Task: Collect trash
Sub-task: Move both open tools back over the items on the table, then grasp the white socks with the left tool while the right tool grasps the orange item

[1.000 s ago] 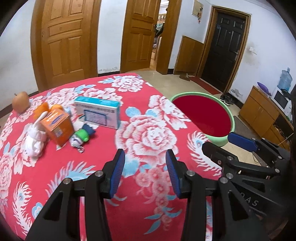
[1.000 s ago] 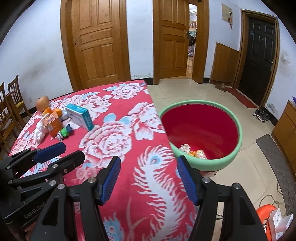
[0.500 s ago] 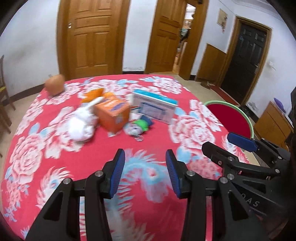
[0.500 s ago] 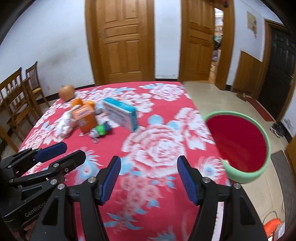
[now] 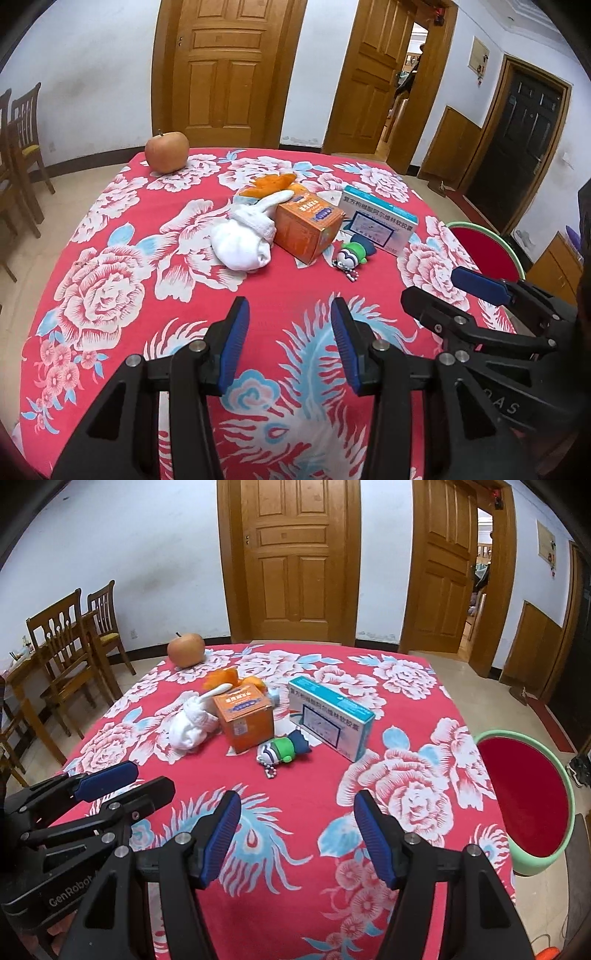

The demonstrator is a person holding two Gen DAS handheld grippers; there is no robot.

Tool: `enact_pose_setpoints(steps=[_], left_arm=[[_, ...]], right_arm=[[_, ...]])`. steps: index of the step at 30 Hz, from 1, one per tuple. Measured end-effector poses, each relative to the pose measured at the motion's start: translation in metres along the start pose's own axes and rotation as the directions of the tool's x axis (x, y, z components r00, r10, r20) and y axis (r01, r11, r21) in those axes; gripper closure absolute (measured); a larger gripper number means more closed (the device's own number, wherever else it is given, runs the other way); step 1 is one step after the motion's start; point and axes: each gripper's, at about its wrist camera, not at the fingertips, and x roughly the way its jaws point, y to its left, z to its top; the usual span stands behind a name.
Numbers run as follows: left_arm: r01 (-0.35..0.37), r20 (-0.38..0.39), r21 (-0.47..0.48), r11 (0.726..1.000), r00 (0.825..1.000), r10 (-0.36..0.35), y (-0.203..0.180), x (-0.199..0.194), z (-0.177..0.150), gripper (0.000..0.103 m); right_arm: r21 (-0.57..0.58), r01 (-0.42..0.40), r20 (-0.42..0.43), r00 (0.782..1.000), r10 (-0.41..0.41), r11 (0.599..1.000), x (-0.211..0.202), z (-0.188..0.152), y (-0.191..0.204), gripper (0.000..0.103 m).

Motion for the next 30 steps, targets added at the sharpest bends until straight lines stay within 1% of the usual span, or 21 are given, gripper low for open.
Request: enact_pose_setpoints(steps=[7, 10, 13, 16, 18, 22, 24, 26, 27, 28, 29, 30], left_arm=[[-0.005, -0.013, -0.006, 1.0, 1.0, 0.005, 0.008, 0.009, 0.009, 0.055], [-0.014, -0.029, -0.017, 1.0, 0.999, 0.014, 0.017, 0.02, 0.017, 0.054], [-0.04, -0.056, -0.035, 0.999, 0.998, 0.038, 0.025, 0.034, 0.025, 0.054], [-0.042, -0.074, -0.047, 0.998, 0.997, 0.039, 0.031, 0.047, 0.033, 0.054], [-0.049, -0.086, -0.042, 0.998, 0.995, 0.045, 0.034, 0.056, 0.039, 0.054], [-0.067, -0.101, -0.028, 0.997, 0.993, 0.064, 0.04, 0.074, 0.048, 0.054], [-0.065, -0.141, -0.036, 0.997, 0.988, 0.06, 0.043, 0.087, 0.052, 0.054], [-0.084, -0.129, -0.04, 0.996, 0.989, 0.078, 0.045, 0.091, 0.055, 0.054], [-0.093, -0.129, -0.04, 0.995, 0.988, 0.087, 0.045, 0.093, 0.056, 0.059], [-0.088, -0.13, -0.043, 0.995, 0.988, 0.082, 0.046, 0.094, 0.056, 0.07], [-0.079, -0.121, -0.048, 0.996, 0.99, 0.073, 0.047, 0.093, 0.057, 0.074], [-0.076, -0.114, -0.055, 0.996, 0.991, 0.069, 0.049, 0.092, 0.057, 0.08]], right_arm=[[0.007, -0.014, -0.007, 1.0, 0.014, 1.0, 0.01, 0.013, -0.001, 0.035], [0.003, -0.021, -0.006, 1.0, 0.021, 1.0, 0.016, 0.022, 0.001, 0.034], [-0.002, -0.02, -0.004, 1.0, 0.02, 1.0, 0.023, 0.033, 0.001, 0.033], [0.006, -0.03, -0.004, 1.0, 0.03, 1.0, 0.032, 0.046, -0.001, 0.033], [0.018, -0.059, -0.015, 0.998, 0.06, 0.998, 0.039, 0.054, -0.002, 0.033], [0.053, -0.162, -0.063, 0.984, 0.165, 0.985, 0.06, 0.073, -0.003, 0.032], [0.066, -0.182, -0.079, 0.979, 0.187, 0.981, 0.072, 0.082, -0.001, 0.03], [0.073, -0.195, -0.088, 0.976, 0.201, 0.978, 0.084, 0.092, 0.001, 0.029], [0.074, -0.2, -0.087, 0.975, 0.206, 0.977, 0.087, 0.095, 0.002, 0.029], [0.074, -0.206, -0.085, 0.973, 0.212, 0.976, 0.091, 0.099, 0.004, 0.029], [0.073, -0.213, -0.085, 0.972, 0.219, 0.974, 0.094, 0.102, 0.005, 0.028], [0.07, -0.221, -0.087, 0.97, 0.226, 0.973, 0.097, 0.105, 0.007, 0.028]])
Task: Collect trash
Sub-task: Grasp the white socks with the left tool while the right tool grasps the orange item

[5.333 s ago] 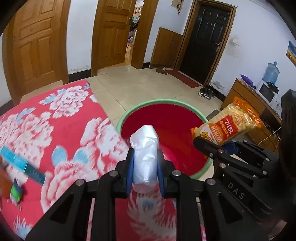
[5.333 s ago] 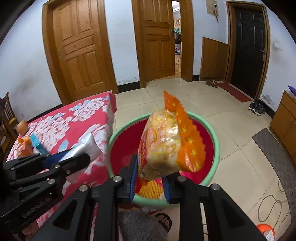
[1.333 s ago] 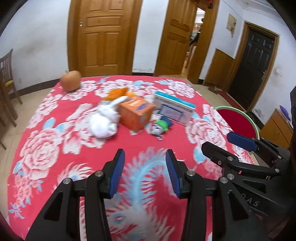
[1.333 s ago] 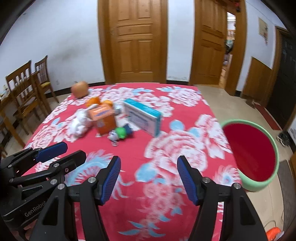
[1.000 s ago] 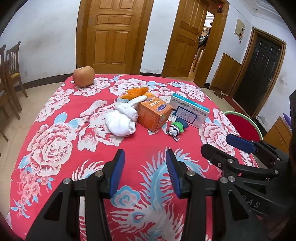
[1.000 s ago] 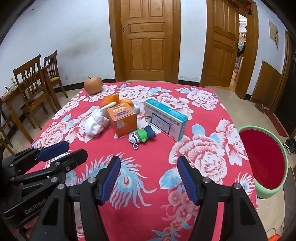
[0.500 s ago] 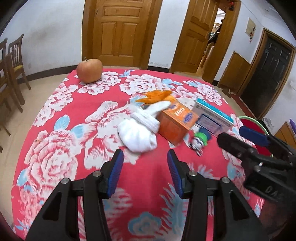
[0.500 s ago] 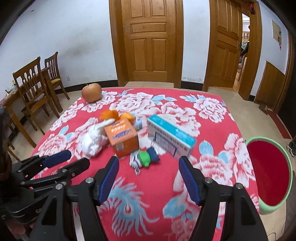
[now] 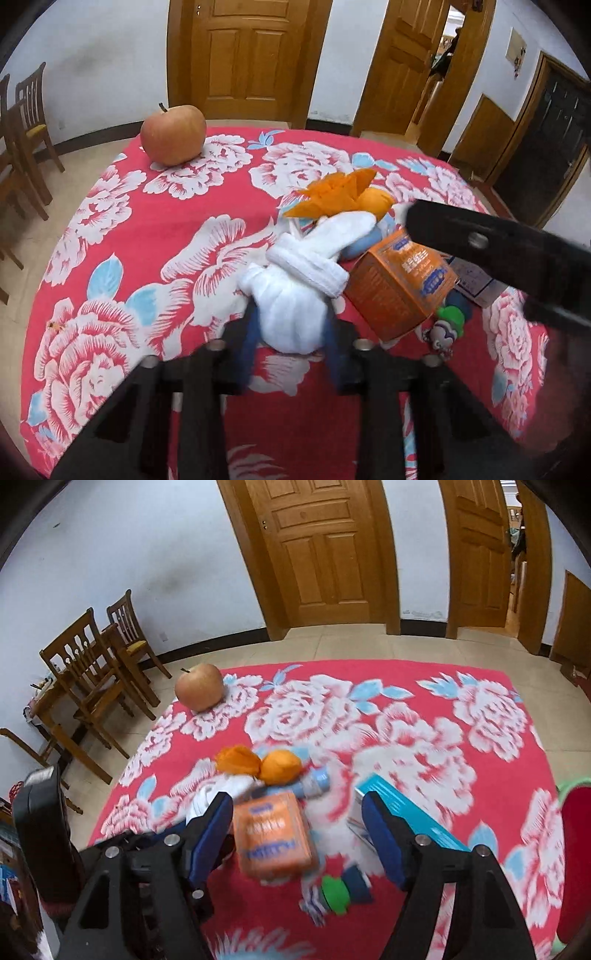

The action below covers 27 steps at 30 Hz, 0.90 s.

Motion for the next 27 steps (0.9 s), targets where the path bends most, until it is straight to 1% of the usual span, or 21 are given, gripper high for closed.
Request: enact_pose_setpoints(steps=[1, 3, 6, 8, 10, 11, 16, 17, 18, 19, 20, 21, 22, 23, 24, 27], left_arm=[[-0.001, 0.008, -0.006, 1.0, 1.0, 0.001, 0.001, -0.001, 0.0, 0.086], [-0.01, 0.023, -0.007, 1.0, 1.0, 0.01, 0.004, -0.005, 0.001, 0.088], [-0.039, 0.052, -0.008, 0.999, 0.998, 0.04, 0.008, -0.015, 0.002, 0.088], [-0.087, 0.069, -0.008, 0.996, 0.994, 0.088, 0.011, -0.018, 0.005, 0.088], [-0.117, 0.083, -0.02, 0.993, 0.99, 0.118, 0.017, -0.019, 0.009, 0.088], [-0.125, 0.084, -0.03, 0.992, 0.988, 0.127, 0.021, -0.018, 0.012, 0.088], [-0.102, 0.072, -0.079, 0.992, 0.992, 0.108, 0.033, -0.013, 0.02, 0.088], [-0.095, 0.068, -0.085, 0.992, 0.993, 0.101, 0.035, -0.011, 0.021, 0.088], [-0.087, 0.066, -0.089, 0.992, 0.993, 0.094, 0.035, -0.01, 0.021, 0.088], [-0.082, 0.066, -0.091, 0.992, 0.994, 0.088, 0.035, -0.01, 0.02, 0.088], [-0.077, 0.068, -0.095, 0.992, 0.994, 0.084, 0.035, -0.01, 0.02, 0.088], [-0.071, 0.072, -0.099, 0.993, 0.994, 0.078, 0.035, -0.011, 0.021, 0.088], [-0.065, 0.074, -0.101, 0.993, 0.995, 0.073, 0.035, -0.011, 0.021, 0.088], [-0.056, 0.076, -0.105, 0.993, 0.995, 0.064, 0.034, -0.013, 0.022, 0.088], [-0.05, 0.078, -0.106, 0.993, 0.995, 0.059, 0.034, -0.014, 0.022, 0.088], [-0.04, 0.09, -0.104, 0.994, 0.995, 0.05, 0.031, -0.021, 0.023, 0.088]], right_arm=[[-0.004, -0.004, -0.001, 1.0, 0.004, 1.0, 0.004, 0.003, 0.002, 0.028], [-0.008, -0.006, 0.001, 1.0, 0.006, 1.0, 0.011, 0.008, 0.003, 0.027], [-0.001, -0.011, -0.01, 1.0, 0.011, 1.0, 0.024, 0.016, 0.004, 0.022], [0.007, -0.012, -0.015, 1.0, 0.012, 1.0, 0.031, 0.02, 0.003, 0.016], [0.007, -0.006, -0.019, 1.0, 0.006, 1.0, 0.038, 0.023, 0.003, 0.015], [0.007, -0.004, -0.022, 1.0, 0.004, 1.0, 0.041, 0.024, 0.003, 0.013], [-0.003, -0.004, -0.045, 0.999, 0.004, 1.0, 0.052, 0.03, 0.006, 0.012], [-0.008, -0.009, -0.054, 0.999, 0.009, 1.0, 0.053, 0.03, 0.007, 0.013], [-0.014, -0.02, -0.064, 0.998, 0.019, 1.0, 0.055, 0.03, 0.008, 0.016], [-0.02, -0.037, -0.072, 0.997, 0.035, 0.999, 0.055, 0.03, 0.01, 0.029], [-0.023, -0.052, -0.076, 0.996, 0.05, 0.998, 0.056, 0.03, 0.011, 0.048], [-0.027, -0.071, -0.08, 0.994, 0.069, 0.997, 0.056, 0.029, 0.013, 0.057], [-0.032, -0.083, -0.085, 0.993, 0.08, 0.996, 0.056, 0.028, 0.014, 0.069], [-0.043, -0.086, -0.078, 0.993, 0.083, 0.995, 0.055, 0.027, 0.017, 0.089], [-0.05, -0.093, -0.071, 0.993, 0.09, 0.994, 0.053, 0.027, 0.019, 0.093], [-0.06, -0.097, -0.041, 0.995, 0.094, 0.994, 0.042, 0.026, 0.024, 0.094]])
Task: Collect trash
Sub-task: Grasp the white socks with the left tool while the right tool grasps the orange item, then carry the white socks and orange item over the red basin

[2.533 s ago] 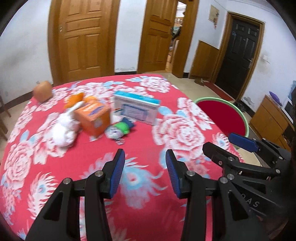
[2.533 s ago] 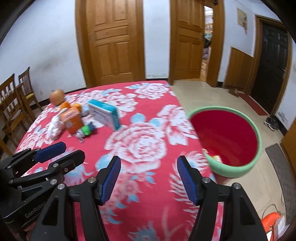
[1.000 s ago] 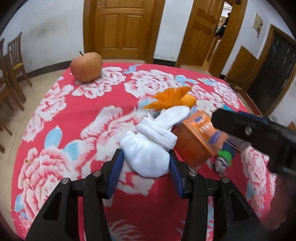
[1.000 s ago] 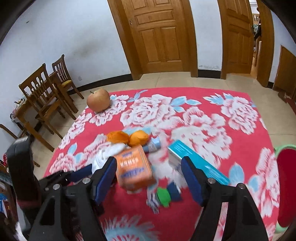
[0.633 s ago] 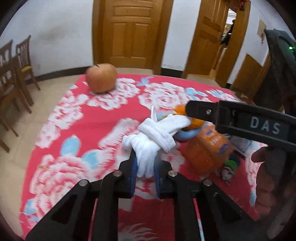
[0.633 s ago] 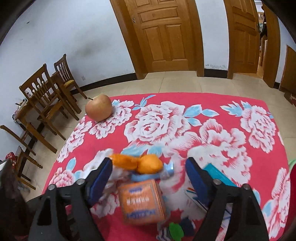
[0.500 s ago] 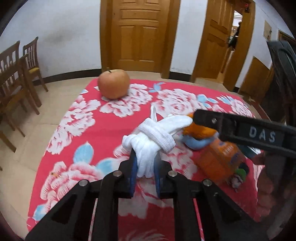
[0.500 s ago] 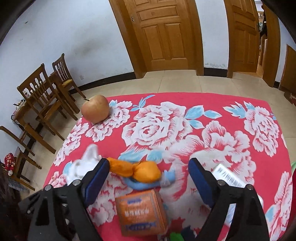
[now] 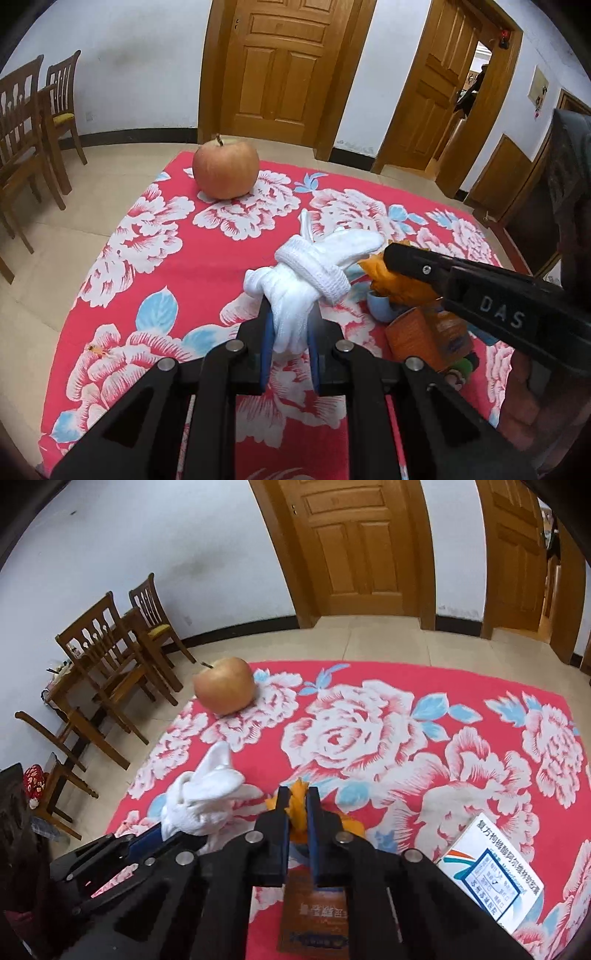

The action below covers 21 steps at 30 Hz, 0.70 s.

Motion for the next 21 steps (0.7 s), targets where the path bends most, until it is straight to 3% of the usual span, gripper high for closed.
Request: enact_pose_setpoints(steps=[10, 21], left_arm=[[0.029, 0.041, 0.007, 1.0, 0.999, -0.029, -0.012, -0.034, -0.007, 0.088], [0.045, 0.048, 0.037, 0.998, 0.998, -0.047, -0.033, -0.067, -0.032, 0.088]], right_arm=[[-0.026, -0.015, 0.11, 0.994, 0.018, 1.0, -0.056, -0.007, 0.015, 0.094], [0.004, 0.012, 0.133, 0.991, -0.012, 1.0, -0.093, -0.049, 0.014, 0.094]])
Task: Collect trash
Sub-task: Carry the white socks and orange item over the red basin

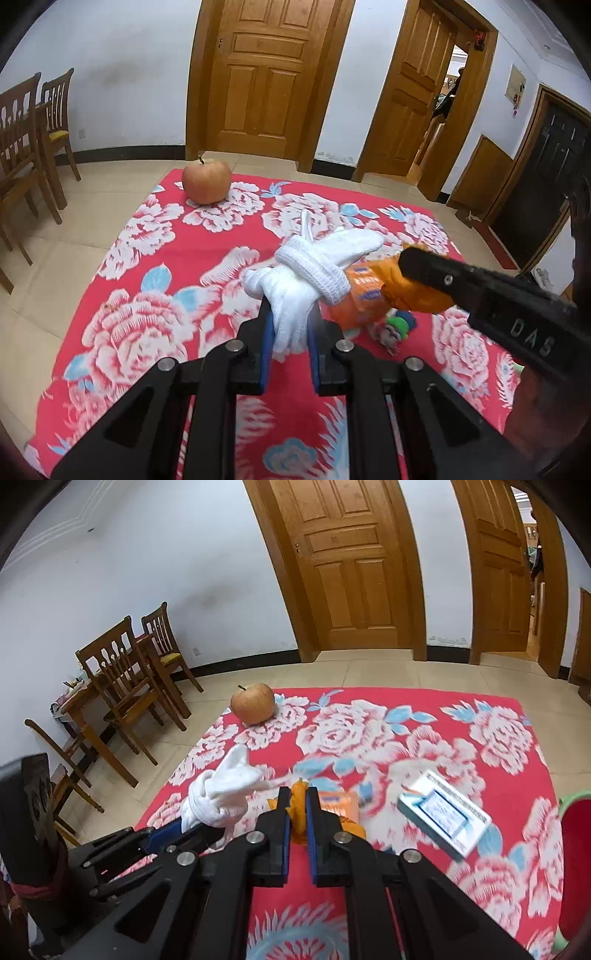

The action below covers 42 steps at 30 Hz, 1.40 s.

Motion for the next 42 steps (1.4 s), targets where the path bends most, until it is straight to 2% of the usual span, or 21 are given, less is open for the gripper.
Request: enact_pose_setpoints(steps=[17, 24, 35, 42], left_arm=[[0.018, 0.032, 0.062, 0.998, 0.999, -0.02, -0.037, -0.047, -0.033, 0.088], [0.018, 0.044, 0.104, 0.994, 0.999, -0.022, -0.054, -0.057, -0.044, 0.088], [0.051, 0.01, 0.169, 0.984, 0.999, -0.053, -0.087, -0.046, -0.052, 0.087], [0.089, -0.018, 0.197, 0.976, 0.996, -0.088, -0.113, -0.031, -0.052, 0.087]], right_arm=[[-0.009, 0.07, 0.047, 0.996, -0.07, 0.997, -0.062, -0.054, 0.004, 0.094], [-0.023, 0.144, 0.082, 0.986, -0.142, 0.989, -0.077, -0.07, 0.006, 0.094], [0.005, 0.177, 0.093, 0.98, -0.177, 0.984, -0.091, -0.086, -0.012, 0.094], [0.047, 0.23, 0.1, 0.967, -0.234, 0.972, -0.101, -0.089, -0.037, 0.094]])
